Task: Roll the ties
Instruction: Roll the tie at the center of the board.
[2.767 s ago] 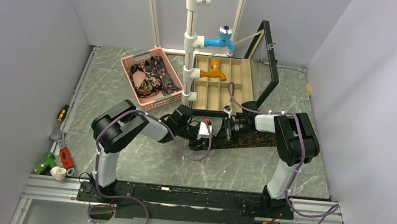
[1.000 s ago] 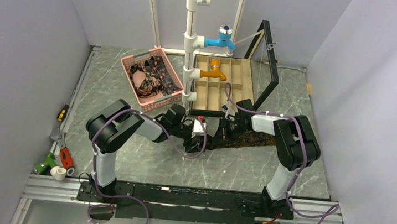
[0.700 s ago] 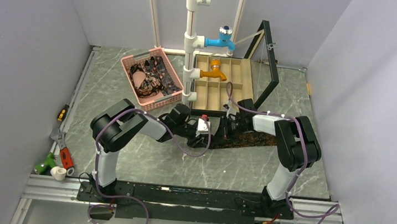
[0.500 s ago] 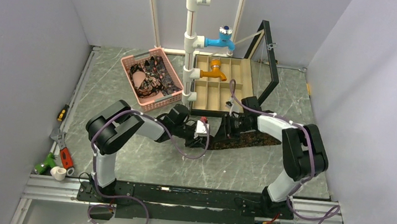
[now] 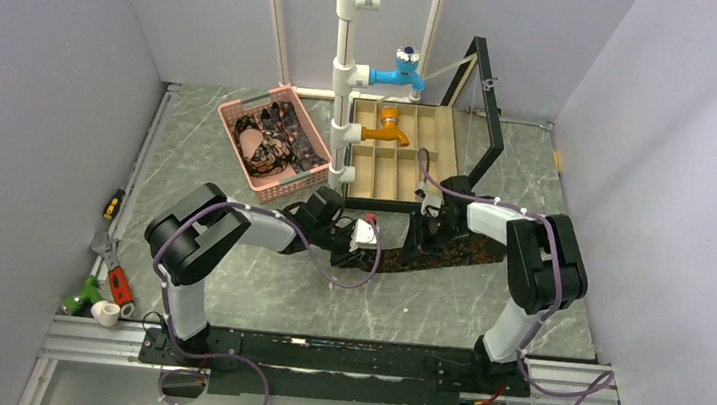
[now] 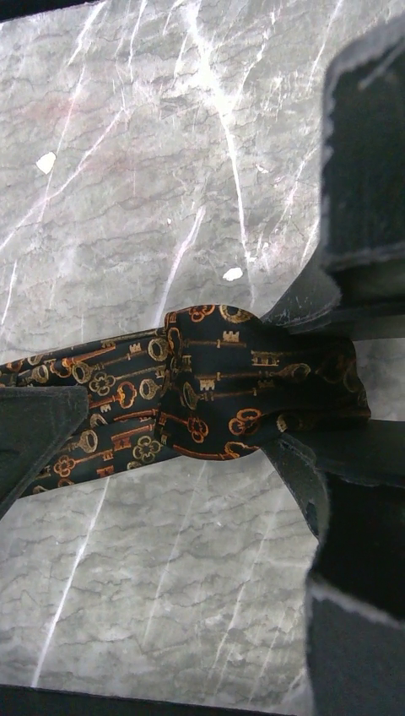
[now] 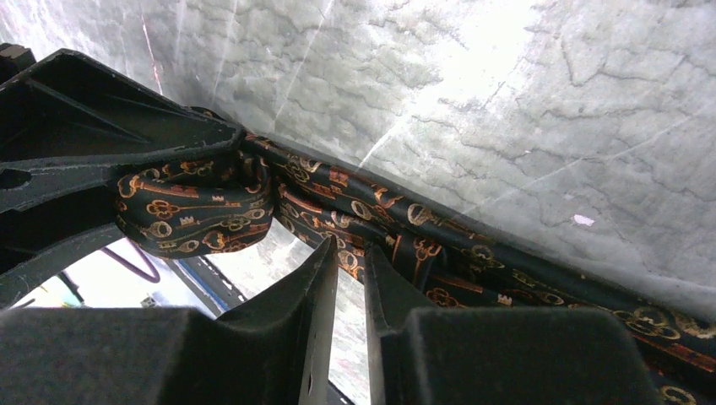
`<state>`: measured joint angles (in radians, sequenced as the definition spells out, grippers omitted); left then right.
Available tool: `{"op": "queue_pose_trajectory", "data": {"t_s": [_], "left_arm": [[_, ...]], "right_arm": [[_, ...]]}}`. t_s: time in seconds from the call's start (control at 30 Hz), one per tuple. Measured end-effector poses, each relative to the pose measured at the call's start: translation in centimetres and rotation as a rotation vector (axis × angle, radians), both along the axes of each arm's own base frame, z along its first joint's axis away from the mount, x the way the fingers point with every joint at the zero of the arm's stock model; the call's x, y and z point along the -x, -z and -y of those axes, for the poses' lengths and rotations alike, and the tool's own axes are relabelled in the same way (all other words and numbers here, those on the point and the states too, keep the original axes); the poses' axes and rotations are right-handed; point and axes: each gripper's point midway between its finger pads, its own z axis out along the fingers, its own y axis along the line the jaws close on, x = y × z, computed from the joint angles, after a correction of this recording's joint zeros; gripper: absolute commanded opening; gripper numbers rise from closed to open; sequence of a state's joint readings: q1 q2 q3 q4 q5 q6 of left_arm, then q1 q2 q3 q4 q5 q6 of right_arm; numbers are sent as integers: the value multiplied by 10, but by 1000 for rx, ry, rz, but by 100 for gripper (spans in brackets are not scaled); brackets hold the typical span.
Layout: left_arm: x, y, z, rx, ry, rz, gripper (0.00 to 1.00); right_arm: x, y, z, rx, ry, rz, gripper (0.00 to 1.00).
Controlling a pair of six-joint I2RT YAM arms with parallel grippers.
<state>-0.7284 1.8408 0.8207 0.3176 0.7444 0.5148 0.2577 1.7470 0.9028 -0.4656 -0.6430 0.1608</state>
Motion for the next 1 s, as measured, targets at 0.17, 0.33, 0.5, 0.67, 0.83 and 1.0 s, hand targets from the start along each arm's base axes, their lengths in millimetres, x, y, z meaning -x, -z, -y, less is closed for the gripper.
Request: {"op": "queue_pose_trajectory", "data": {"t_s": [0.17,0.33,0.5,0.67,0.83,1.0], "left_arm": [[-4,-2,-4,-39,-68,-20,26],[-10,-1,-10,-77,-145,-31,26],[-10,-1,-11,-99,-153,-9,28],[-10,-1,-11,-117,-137,28,30],[-10,0,-11,-133,-129,43,30],[-9,0,-10,-142,-121,52,31]], "right_arm": [[0,1,-2,-15,-3,-21,20],[2,1,-9,-31,-18,-24,21],[8,-1,-15,-41,-39,-16,32],[10,-13,-23,-85,-38,4,58],[13,-41,-37,-174,-44,50,62],[13,-48,-54,-234,-57,50,61]]}}
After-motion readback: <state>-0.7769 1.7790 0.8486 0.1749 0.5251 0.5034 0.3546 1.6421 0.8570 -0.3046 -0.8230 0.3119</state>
